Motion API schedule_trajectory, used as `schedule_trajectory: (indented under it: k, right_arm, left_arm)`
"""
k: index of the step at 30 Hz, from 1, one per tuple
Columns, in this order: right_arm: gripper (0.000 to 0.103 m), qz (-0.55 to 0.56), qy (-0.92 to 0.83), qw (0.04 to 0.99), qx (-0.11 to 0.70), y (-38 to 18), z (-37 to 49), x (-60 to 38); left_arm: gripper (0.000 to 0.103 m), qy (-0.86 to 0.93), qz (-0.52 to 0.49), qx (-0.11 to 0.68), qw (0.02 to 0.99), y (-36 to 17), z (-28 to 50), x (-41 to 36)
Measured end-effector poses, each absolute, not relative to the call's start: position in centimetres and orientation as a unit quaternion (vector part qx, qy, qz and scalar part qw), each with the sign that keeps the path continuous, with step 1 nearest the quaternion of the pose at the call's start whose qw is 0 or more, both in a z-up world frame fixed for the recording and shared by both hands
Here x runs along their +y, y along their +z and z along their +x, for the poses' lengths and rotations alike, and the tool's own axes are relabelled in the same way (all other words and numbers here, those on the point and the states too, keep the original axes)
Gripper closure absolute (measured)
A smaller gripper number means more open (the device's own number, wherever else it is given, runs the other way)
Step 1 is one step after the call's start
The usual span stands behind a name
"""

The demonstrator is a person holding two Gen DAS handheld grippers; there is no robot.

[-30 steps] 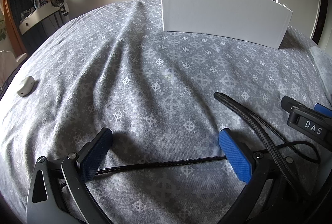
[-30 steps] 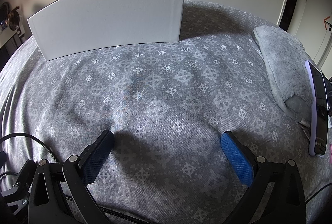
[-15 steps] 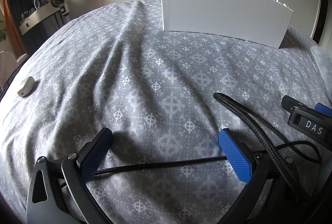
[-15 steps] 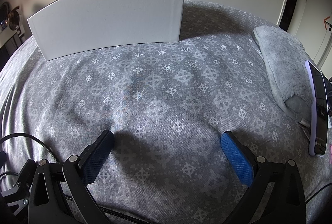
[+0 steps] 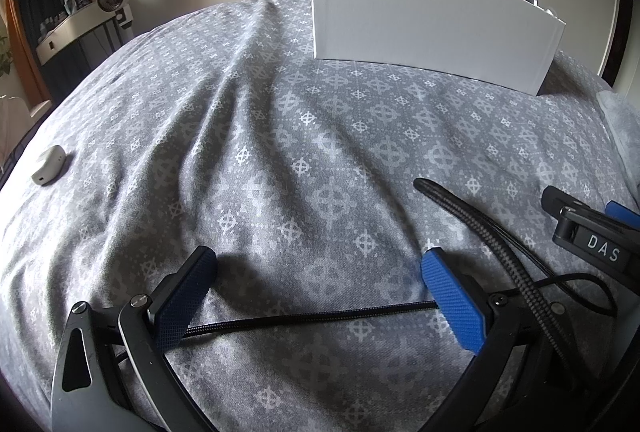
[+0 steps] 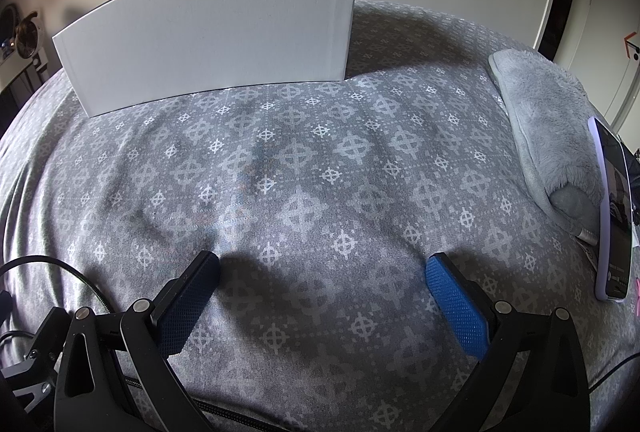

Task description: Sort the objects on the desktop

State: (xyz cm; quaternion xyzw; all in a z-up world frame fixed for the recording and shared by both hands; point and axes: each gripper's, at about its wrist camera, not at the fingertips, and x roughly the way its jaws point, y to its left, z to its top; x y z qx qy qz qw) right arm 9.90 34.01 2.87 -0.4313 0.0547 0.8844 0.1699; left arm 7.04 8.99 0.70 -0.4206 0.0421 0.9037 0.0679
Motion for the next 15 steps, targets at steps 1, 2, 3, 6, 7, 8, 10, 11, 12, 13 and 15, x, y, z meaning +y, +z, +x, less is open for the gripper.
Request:
schedule_trajectory:
  k: [1, 2, 3, 6, 7, 8, 10, 11, 12, 13, 15]
  right_arm:
    - [0.0, -0.431, 0.884, 0.17, 0.055, 2.86, 9.91, 34.02]
    - [0.0, -0.431, 0.884, 0.17, 0.055, 2.86, 9.9, 34.0]
    - [0.0, -0.431, 0.884, 0.17, 0.055, 2.86, 9.91, 34.01]
    - [0.0, -0.431, 0.884, 0.17, 0.055, 2.85, 9.91, 34.01]
    - [0.0, -0.431, 0.884, 0.17, 0.055, 2.84, 9.91, 34.02]
    - [0.0, -0.431, 0.884, 0.17, 0.055, 2.84, 9.92, 34.02]
    - [0.0, -0.431, 0.884, 0.17, 0.055, 2.84, 9.91, 34.02]
    - [0.0, -0.431, 0.884, 0.17, 0.055, 2.84, 9.91, 34.02]
    - [0.0, -0.431, 0.884, 0.17, 0.055, 2.84, 9.91, 34.02]
    - [0.0, -0.431, 0.884, 0.17, 0.055, 2.83, 9.91, 34.02]
    - [0.0, -0.431, 0.884, 0.17, 0.055, 2.84, 9.91, 34.02]
  left_arm:
    - [0.0, 0.904, -0.421, 0.042, 0.068, 0.7, 7.04, 8.99]
    - [0.0, 0.904, -0.421, 0.042, 0.068, 0.7, 7.03, 8.98]
    - [0.0, 0.904, -0.421, 0.042, 0.068, 0.7, 7.04, 8.99]
    - [0.0, 0.904, -0.421, 0.042, 0.068, 0.69, 7.02, 8.96]
    - [0.0, 0.904, -0.421, 0.042, 0.068, 0.68, 7.04, 9.0]
    - [0.0, 0.904, -0.421, 0.042, 0.068, 0.68, 7.04, 8.98]
    - [0.0, 0.904, -0.421, 0.042, 0.068, 0.67, 7.04, 9.0]
    - [0.0, 0.904, -0.421, 0.042, 0.068, 0.67, 7.04, 8.98]
    - [0.0, 0.904, -0.42, 0.042, 0.068, 0.67, 7.04, 9.0]
    - [0.0, 0.904, -0.42, 0.042, 0.068, 0.67, 7.05, 9.0]
    - [0.0, 0.904, -0.42, 0.042, 0.068, 0.66, 7.03, 8.96]
